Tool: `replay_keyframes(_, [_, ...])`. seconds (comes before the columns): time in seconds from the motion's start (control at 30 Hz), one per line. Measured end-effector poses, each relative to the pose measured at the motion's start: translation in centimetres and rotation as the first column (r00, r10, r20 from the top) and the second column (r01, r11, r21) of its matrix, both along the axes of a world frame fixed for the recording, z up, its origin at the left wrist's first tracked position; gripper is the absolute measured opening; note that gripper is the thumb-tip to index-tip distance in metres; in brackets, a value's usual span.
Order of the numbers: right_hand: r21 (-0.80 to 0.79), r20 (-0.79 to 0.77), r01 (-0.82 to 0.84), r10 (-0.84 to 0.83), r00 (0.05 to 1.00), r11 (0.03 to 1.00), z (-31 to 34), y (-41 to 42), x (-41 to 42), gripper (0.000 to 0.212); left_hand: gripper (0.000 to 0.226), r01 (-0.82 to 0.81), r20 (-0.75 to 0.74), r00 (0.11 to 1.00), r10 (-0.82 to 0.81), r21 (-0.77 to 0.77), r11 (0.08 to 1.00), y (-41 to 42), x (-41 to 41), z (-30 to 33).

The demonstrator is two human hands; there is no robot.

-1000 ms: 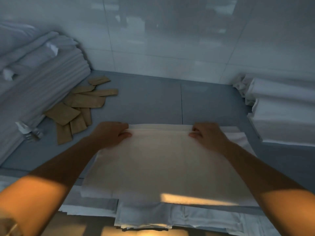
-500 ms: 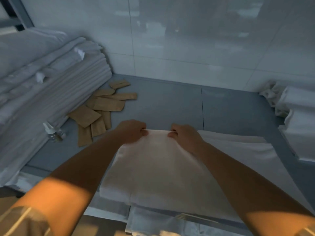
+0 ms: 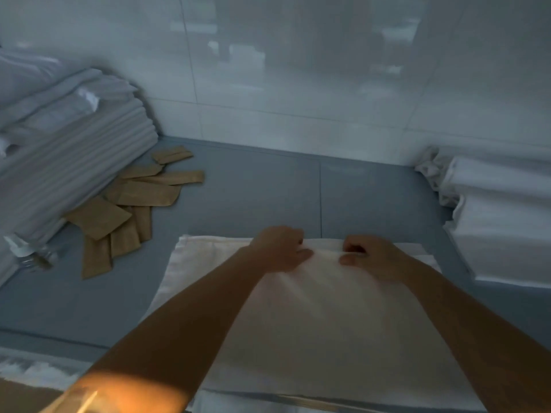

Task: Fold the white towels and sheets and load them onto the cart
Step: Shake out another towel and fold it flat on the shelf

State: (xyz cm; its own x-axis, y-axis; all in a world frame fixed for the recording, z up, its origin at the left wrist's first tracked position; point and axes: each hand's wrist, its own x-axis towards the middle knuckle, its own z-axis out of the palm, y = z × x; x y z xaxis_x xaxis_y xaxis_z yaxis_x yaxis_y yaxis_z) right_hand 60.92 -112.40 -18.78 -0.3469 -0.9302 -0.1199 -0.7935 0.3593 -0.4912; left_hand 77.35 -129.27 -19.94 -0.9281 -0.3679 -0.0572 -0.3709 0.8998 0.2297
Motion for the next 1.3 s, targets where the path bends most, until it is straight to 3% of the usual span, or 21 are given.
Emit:
replay_keyframes(0.13, [-0.056, -0.014, 0.119, -0.120, 0.993, 0.991, -0.5, -0.7, -0.3, 0.017, 0.020, -0.060, -0.068, 0.996, 0.064, 0.061, 0.996, -0.1, -1.8, -0.4])
replay_keyframes(0.2, [-0.048, -0.115, 0.205, -0.209, 0.971, 0.978, -1.2, -1.5, 0.0, 0.016, 0.019, -0.116, -0.063, 0.991, 0.121, 0.077, 0.990, -0.3, -2.2, -0.5])
replay_keyframes(0.3, [-0.079, -0.252, 0.212, -0.225, 0.941, 0.974, -2.1, -1.5, 0.4, 0.021, 0.023, -0.128, -0.054, 0.990, 0.127, -0.019, 0.992, 0.1, -2.7, -1.1])
replay_keyframes(0.47, [-0.038, -0.184, 0.295, -0.297, 0.937, 0.955, -0.1, 4.7, -4.1, 0.035, 0.032, -0.103, -0.146, 0.986, 0.080, -0.159, 0.982, 1.3, -3.2, -1.4])
replay_keyframes(0.63, [-0.004, -0.064, 0.239, -0.238, 0.969, 0.971, 0.6, 7.6, -5.5, 0.028, 0.030, 0.049, -0.211, 0.976, -0.062, -0.065, 0.997, 6.2, -7.1, -1.6])
replay_keyframes(0.73, [-0.007, -0.039, 0.287, -0.287, 0.957, 0.958, 1.3, 7.8, -6.0, 0.021, 0.027, 0.043, -0.201, 0.978, -0.045, -0.014, 0.999, 7.5, -9.0, -2.0])
replay_keyframes(0.87, [-0.036, -0.227, 0.484, -0.478, 0.848, 0.874, 0.4, 6.8, -5.6, 0.022, 0.023, -0.047, -0.181, 0.982, 0.049, 0.011, 0.999, 8.0, -10.6, -1.5])
replay_keyframes(0.93, [-0.058, -0.467, 0.570, -0.526, 0.710, 0.820, -0.1, 6.6, -4.5, 0.028, 0.022, -0.098, -0.180, 0.980, 0.079, -0.102, 0.990, 8.8, -10.5, -1.0])
replay_keyframes(1.0, [-0.199, -0.548, 0.571, -0.573, 0.609, 0.797, -0.4, 6.9, -3.3, 0.029, 0.019, -0.150, -0.276, 0.958, 0.079, -0.247, 0.957, 10.1, -9.7, -0.3])
replay_keyframes(1.1, [-0.446, -0.407, 0.336, -0.523, 0.749, 0.830, -1.9, 7.3, -1.2, 0.016, 0.016, -0.055, -0.388, 0.919, -0.068, -0.296, 0.954, 12.8, -8.5, -0.8])
replay_keyframes(1.2, [-0.413, -0.239, 0.290, -0.409, 0.880, 0.864, -3.5, 7.5, 0.4, 0.020, 0.044, 0.009, -0.179, 0.984, -0.023, -0.077, 0.997, 15.4, -7.8, -2.6])
replay_keyframes(1.3, [-0.267, -0.338, 0.323, -0.402, 0.851, 0.908, -4.8, 8.0, 0.0, 0.041, 0.054, -0.040, -0.132, 0.991, 0.035, -0.036, 0.999, 15.4, -7.7, -3.8])
